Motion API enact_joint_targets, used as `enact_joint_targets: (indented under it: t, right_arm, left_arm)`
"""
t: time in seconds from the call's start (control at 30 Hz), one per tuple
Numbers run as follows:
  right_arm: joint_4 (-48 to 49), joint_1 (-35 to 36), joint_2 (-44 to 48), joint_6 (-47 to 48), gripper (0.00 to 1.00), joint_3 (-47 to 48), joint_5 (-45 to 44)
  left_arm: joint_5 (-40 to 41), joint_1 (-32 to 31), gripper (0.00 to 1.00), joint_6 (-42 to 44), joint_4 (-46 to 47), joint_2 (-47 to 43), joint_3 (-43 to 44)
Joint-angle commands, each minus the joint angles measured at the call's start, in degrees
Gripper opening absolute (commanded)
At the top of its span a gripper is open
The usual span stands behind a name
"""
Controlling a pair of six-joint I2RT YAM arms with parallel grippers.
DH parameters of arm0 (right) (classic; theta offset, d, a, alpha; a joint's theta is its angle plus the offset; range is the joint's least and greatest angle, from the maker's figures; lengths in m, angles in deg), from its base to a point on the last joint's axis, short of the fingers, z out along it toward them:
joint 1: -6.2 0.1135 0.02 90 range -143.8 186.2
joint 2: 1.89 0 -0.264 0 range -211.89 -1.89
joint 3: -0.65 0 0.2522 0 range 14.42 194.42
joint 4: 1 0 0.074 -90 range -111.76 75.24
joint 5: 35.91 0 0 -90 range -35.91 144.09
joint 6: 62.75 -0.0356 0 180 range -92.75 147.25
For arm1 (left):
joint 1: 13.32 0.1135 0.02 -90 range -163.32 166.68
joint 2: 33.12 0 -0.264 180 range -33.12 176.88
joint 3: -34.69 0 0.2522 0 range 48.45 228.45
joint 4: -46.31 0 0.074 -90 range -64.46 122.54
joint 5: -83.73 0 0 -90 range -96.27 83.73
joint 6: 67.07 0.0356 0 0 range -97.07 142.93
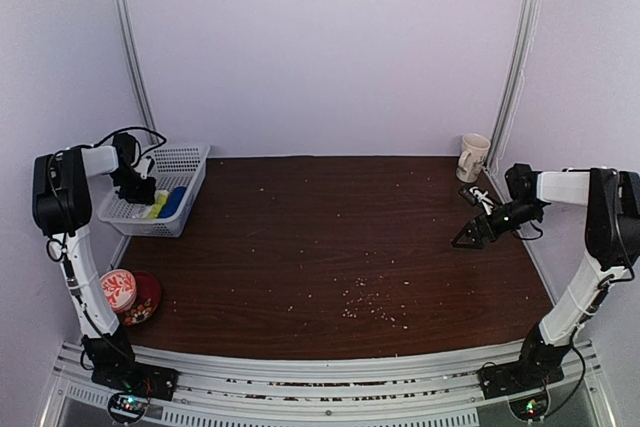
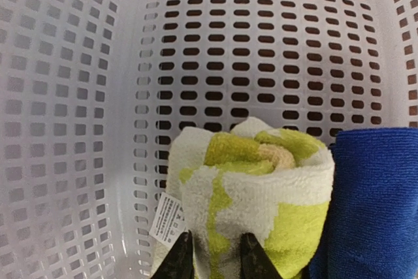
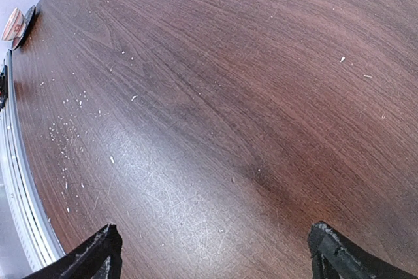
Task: Roll the towels
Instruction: Put down the towel in the bin.
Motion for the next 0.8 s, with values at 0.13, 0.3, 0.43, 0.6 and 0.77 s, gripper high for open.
enact_joint_targets:
  t: [0.13, 0.3, 0.43, 0.6, 0.77]
  right_arm:
    - [-0.5, -0.4, -0.9, 0.4, 1.0, 1.1, 0.1]
    - [-0.7, -0.4, -0.9, 0.6, 1.0, 1.2, 0.1]
    - [-0.9, -0.4, -0.9, 0.7, 1.0, 1.4, 0.1]
    - [-1.1, -0.4, -0.9, 0.8, 1.0, 1.4, 0.3]
    - [-1.2, -0.4, -0.9, 0.8, 1.0, 1.4, 0.1]
  left_arm:
    - [2.9, 0.4, 0.26, 0.2, 1.4, 4.1, 0.7]
    - [6.8, 0.3, 0.27, -0.5, 1.4, 3.9, 0.8]
    - [9.4, 0.3, 0.41, -1.4, 1.5, 2.4, 0.7]
    - [9.5, 0.2, 0.57, -2.5, 2.1, -1.3, 0.2]
    - [9.9, -1.7, 0.65, -3.4, 1.7, -7.0, -2.2]
